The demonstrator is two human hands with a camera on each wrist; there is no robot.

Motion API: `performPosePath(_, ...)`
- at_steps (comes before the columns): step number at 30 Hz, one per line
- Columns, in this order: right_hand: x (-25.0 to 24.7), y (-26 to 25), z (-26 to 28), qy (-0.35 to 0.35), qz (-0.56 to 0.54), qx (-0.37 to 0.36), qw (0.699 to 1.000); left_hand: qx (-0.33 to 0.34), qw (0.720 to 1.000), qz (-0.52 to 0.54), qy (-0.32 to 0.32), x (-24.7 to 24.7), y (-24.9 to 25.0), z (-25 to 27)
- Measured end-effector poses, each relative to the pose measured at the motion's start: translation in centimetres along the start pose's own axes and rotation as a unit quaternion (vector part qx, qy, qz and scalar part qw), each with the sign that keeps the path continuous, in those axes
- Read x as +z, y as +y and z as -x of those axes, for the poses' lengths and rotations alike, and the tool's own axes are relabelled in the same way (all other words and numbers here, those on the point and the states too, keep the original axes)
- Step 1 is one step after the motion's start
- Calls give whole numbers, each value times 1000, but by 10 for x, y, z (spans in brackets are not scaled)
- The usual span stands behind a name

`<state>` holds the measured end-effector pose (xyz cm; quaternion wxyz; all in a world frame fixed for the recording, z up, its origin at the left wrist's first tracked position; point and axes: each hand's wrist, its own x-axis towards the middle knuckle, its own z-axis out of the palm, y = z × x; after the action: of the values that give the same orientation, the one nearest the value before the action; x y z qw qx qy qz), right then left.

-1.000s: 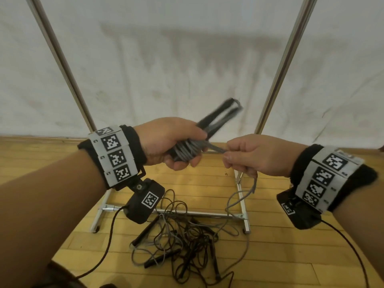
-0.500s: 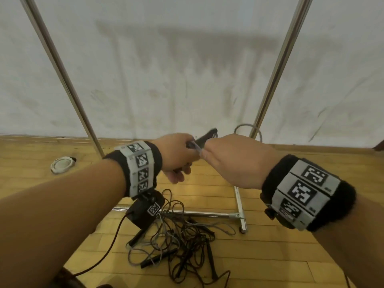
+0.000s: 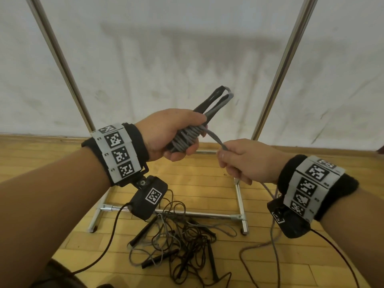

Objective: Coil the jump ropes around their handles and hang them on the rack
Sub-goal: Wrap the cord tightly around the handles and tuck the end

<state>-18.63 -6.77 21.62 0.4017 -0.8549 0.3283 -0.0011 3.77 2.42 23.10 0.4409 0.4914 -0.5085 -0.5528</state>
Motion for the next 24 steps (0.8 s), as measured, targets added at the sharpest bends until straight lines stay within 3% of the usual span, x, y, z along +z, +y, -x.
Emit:
performPosePath(2, -1, 7, -1, -20, -19, 12, 1000, -18, 993, -93, -76, 9, 7, 6)
performPosePath(3, -1, 8, -1, -33, 2, 17, 999, -46, 975, -179, -124, 19, 8, 9)
performPosePath(5, -1, 7, -3, -57, 120, 13, 991, -127, 899, -370, -195, 45, -3, 9)
performPosePath(7, 0, 1, -6, -60, 239, -2, 969, -194, 814, -511, -195, 67, -24, 4)
performPosePath(8, 0, -5, -7, -51, 278, -14, 959, -213, 788, -551, -173, 71, -35, 0)
performPosePath(9, 0, -11, -7, -33, 313, -37, 949, -229, 781, -564, -138, 69, -42, -3)
performPosePath(10, 0, -18, -4, -15, 341, -60, 938, -247, 794, -548, -91, 62, -47, -7)
performPosePath(12, 2, -28, -1, 17, 361, -97, 927, -269, 846, -460, 17, 37, -50, -13)
performPosePath(15, 12, -34, 5, 31, 283, -97, 954, -228, 926, -281, 111, 1, -43, -16)
performPosePath(18, 17, -27, 4, 26, 212, -78, 974, -166, 978, -99, 75, -15, -31, -10)
performPosePath(21, 14, -13, -2, 31, 189, -55, 980, -112, 993, -16, 24, -16, -25, -6)
performPosePath(24, 11, -4, -6, 55, 167, -42, 983, -69, 998, 4, -10, -10, -20, -4)
